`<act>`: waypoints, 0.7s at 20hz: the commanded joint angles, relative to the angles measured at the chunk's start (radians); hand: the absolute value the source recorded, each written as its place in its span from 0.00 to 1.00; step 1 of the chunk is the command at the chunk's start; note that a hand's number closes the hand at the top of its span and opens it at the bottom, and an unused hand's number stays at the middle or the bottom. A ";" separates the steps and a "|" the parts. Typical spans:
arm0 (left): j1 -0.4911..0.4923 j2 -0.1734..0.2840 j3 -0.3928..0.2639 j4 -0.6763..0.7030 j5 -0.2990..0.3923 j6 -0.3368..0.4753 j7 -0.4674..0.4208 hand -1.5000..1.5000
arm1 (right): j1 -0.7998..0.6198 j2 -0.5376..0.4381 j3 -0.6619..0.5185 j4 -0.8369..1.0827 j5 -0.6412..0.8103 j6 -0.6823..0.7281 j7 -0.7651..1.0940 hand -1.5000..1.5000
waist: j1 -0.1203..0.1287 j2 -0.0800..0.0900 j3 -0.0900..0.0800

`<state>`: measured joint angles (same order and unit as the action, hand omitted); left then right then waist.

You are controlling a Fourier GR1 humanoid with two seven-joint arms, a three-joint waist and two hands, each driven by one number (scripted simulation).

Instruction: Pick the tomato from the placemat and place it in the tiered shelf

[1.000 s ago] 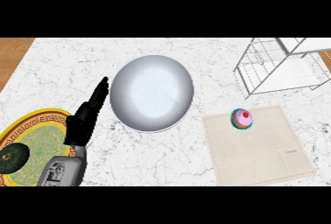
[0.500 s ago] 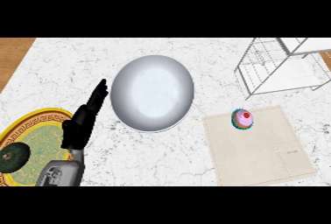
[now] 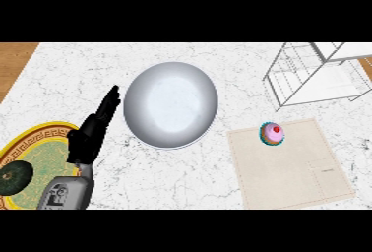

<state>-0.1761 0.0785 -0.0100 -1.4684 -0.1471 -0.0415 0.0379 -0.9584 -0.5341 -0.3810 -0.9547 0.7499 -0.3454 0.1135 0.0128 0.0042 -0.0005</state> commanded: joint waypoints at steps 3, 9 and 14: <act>0.050 -0.002 -0.025 -0.021 -0.019 -0.005 -0.032 0.50 | -0.036 -0.059 -0.012 0.160 0.059 -0.074 0.037 0.00 | 0.007 0.000 0.001; 0.012 -0.014 -0.003 0.021 -0.005 0.003 -0.006 0.50 | 0.024 -0.029 -0.052 0.008 -0.089 -0.019 0.043 0.00 | -0.010 -0.006 0.000; -0.023 -0.010 0.003 0.007 -0.016 0.016 0.028 0.50 | -0.011 -0.017 -0.071 0.031 -0.175 0.011 0.030 0.00 | -0.007 -0.004 0.001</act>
<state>-0.1897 0.0666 -0.0083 -1.4454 -0.1572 -0.0314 0.0423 -0.9659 -0.5679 -0.4482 -0.9036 0.6270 -0.3510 0.1378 0.0061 0.0006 0.0000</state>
